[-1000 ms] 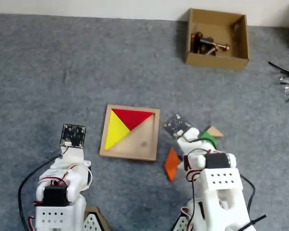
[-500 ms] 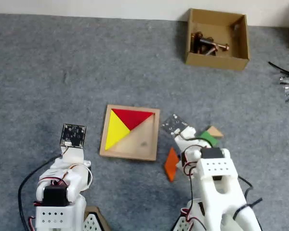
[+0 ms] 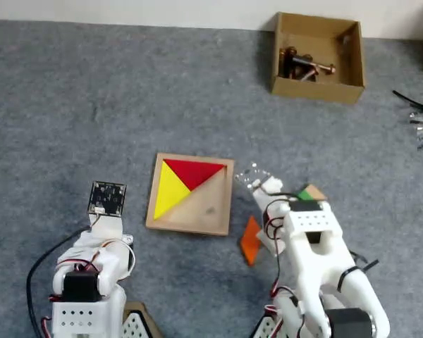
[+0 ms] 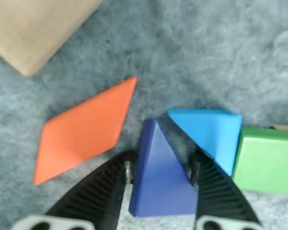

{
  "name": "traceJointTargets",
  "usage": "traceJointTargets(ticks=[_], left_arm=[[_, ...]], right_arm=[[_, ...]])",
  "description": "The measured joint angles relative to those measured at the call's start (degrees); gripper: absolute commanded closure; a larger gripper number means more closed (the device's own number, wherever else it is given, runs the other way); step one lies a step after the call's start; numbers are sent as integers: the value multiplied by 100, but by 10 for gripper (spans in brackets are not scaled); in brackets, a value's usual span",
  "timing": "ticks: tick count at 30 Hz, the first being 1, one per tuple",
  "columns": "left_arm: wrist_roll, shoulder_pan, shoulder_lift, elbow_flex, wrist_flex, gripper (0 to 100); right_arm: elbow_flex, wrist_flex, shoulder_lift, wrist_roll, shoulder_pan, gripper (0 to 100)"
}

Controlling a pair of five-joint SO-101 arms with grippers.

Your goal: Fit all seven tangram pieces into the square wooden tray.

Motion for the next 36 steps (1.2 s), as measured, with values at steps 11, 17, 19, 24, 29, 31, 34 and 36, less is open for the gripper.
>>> traceJointTargets(ticks=[11, 17, 19, 24, 29, 31, 34, 36], left_arm=[[0, 0, 0, 0, 0, 995], [0, 0, 0, 0, 0, 995], [0, 0, 0, 0, 0, 995], [0, 0, 0, 0, 0, 995], [0, 0, 0, 0, 0, 995], [0, 0, 0, 0, 0, 995], [0, 0, 0, 0, 0, 995], [0, 0, 0, 0, 0, 995]], right_arm=[[-703, 756, 149, -9, 0, 811], [-809, 870, 158, -9, 0, 866], [-809, 879, 158, -9, 0, 900], [-809, 879, 158, -9, 0, 907], [-818, 879, 158, -9, 0, 907], [-853, 879, 158, -9, 0, 907], [-1064, 879, 158, -9, 0, 906], [-1169, 879, 158, -9, 0, 906]])
